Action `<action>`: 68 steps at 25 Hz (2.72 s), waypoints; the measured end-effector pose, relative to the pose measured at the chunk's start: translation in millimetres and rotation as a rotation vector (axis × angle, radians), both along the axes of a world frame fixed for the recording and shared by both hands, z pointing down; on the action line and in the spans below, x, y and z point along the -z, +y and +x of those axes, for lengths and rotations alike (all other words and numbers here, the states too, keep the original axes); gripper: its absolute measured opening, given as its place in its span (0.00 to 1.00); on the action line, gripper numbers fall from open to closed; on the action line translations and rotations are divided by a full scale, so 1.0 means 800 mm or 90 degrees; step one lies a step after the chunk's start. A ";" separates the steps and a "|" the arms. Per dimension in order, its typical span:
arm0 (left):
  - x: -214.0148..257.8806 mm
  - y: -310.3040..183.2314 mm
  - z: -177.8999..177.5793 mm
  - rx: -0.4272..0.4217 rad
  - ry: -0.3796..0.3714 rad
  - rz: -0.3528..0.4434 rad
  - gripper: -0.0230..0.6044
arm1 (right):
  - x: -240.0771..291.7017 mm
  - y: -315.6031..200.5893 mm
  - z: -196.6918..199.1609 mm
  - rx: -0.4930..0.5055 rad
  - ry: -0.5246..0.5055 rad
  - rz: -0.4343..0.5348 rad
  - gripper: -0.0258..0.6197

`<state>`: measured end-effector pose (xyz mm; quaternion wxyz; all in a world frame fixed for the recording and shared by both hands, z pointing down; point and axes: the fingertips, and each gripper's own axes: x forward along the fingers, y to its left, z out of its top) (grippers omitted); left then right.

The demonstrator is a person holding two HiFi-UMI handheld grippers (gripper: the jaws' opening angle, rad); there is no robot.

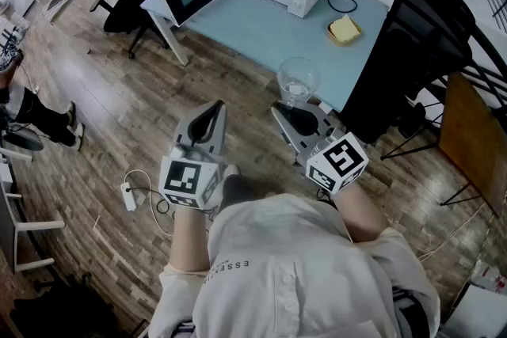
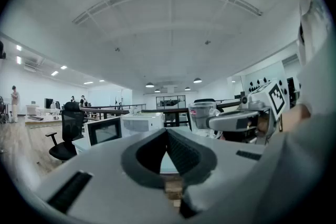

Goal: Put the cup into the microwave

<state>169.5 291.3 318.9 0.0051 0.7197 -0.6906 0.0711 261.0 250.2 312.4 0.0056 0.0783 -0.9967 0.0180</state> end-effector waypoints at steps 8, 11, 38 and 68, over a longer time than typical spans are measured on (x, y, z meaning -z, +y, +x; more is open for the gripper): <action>0.004 0.004 -0.001 0.006 -0.004 -0.005 0.04 | -0.003 0.003 -0.002 0.002 0.001 -0.009 0.08; 0.004 0.004 0.000 0.011 -0.003 -0.008 0.04 | -0.005 0.003 -0.001 0.005 0.000 -0.014 0.08; -0.022 -0.199 -0.284 -0.080 0.012 -0.028 0.04 | -0.021 -0.195 -0.265 -0.089 0.008 -0.047 0.08; -0.080 -0.544 -0.442 -0.271 0.040 -0.051 0.04 | -0.095 -0.523 -0.462 -0.167 0.033 -0.058 0.08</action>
